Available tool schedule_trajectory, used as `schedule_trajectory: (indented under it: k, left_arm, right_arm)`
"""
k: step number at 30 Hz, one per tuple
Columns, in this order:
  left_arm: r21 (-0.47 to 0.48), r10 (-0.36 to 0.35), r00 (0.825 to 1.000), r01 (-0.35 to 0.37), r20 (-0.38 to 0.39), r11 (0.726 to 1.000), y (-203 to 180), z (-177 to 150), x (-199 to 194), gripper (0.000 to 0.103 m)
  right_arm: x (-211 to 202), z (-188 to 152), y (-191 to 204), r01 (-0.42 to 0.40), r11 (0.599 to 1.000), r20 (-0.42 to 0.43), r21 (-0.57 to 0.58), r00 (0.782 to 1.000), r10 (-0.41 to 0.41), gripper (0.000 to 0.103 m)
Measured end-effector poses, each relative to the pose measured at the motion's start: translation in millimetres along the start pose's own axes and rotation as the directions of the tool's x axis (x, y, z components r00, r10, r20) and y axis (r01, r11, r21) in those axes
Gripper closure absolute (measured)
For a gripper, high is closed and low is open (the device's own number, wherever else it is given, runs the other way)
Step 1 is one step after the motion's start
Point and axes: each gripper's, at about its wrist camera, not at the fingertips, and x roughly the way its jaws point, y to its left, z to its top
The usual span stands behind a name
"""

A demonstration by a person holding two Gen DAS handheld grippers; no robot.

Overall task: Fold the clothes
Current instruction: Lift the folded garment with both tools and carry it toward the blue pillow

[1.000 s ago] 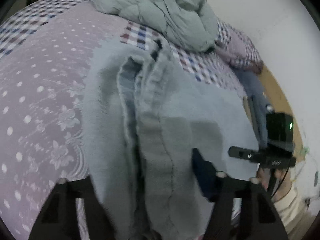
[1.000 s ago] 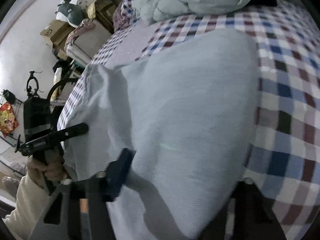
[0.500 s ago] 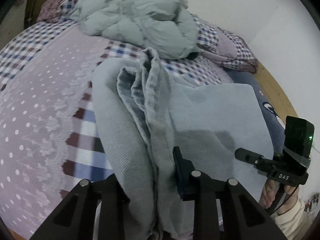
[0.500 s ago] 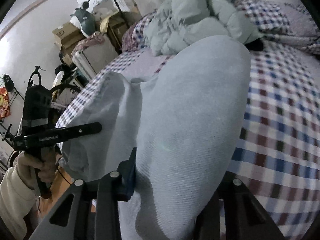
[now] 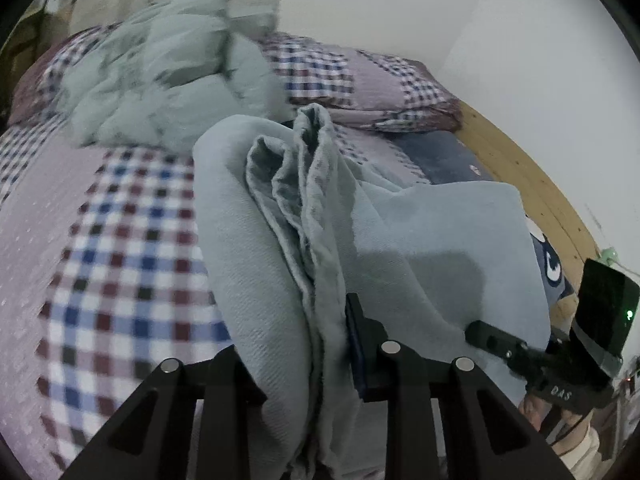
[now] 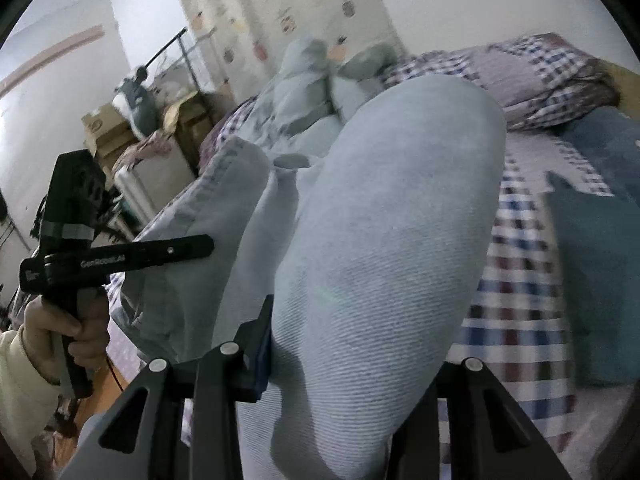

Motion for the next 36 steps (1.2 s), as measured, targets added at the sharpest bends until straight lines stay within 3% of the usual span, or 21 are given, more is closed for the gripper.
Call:
schedule_trajectory:
  k: [4, 11, 17, 21, 25, 28, 31, 36]
  left_arm:
    - [0.078, -0.016, 1.0, 0.016, -0.002, 0.997, -52.8, 27.7, 27.1, 0.079]
    - [0.217, -0.047, 0.999, 0.047, -0.005, 0.975, -148.0, 84.1, 90.4, 0.082]
    - [0.314, -0.084, 0.996, 0.085, -0.016, 0.946, -235.9, 123.9, 151.6, 0.084]
    - [0.381, -0.108, 0.994, 0.111, -0.028, 0.918, -297.4, 143.3, 193.1, 0.085]
    - [0.457, -0.122, 0.991, 0.133, -0.053, 0.879, -351.8, 145.5, 229.6, 0.086]
    - [0.503, -0.119, 0.99, 0.14, -0.074, 0.853, -379.6, 139.3, 254.4, 0.086]
    - [0.534, -0.108, 0.99, 0.143, -0.095, 0.834, -398.1, 130.9, 280.6, 0.086]
    - [0.535, -0.092, 0.988, 0.145, -0.124, 0.832, -404.8, 121.9, 316.1, 0.086]
  right_arm:
    - [-32.3, 5.4, -40.8, 0.042, 0.997, 0.091, 0.058, 0.995, -0.047, 0.065]
    - [-76.8, 11.2, -109.1, 0.146, 0.971, 0.239, 0.192, 0.952, -0.19, 0.066]
    - [-105.6, 11.9, -162.5, 0.25, 0.904, 0.307, 0.346, 0.88, -0.361, 0.066]
    - [-112.8, 7.9, -192.0, 0.296, 0.845, 0.318, 0.447, 0.83, -0.459, 0.066]
    - [-111.0, -1.4, -215.7, 0.342, 0.797, 0.3, 0.498, 0.795, -0.528, 0.066]
    - [-105.6, -10.2, -234.8, 0.364, 0.757, 0.267, 0.542, 0.78, -0.566, 0.066]
    - [-104.6, -18.7, -254.0, 0.366, 0.732, 0.239, 0.575, 0.78, -0.578, 0.066]
    - [-104.9, -33.3, -285.7, 0.363, 0.693, 0.196, 0.623, 0.785, -0.587, 0.066]
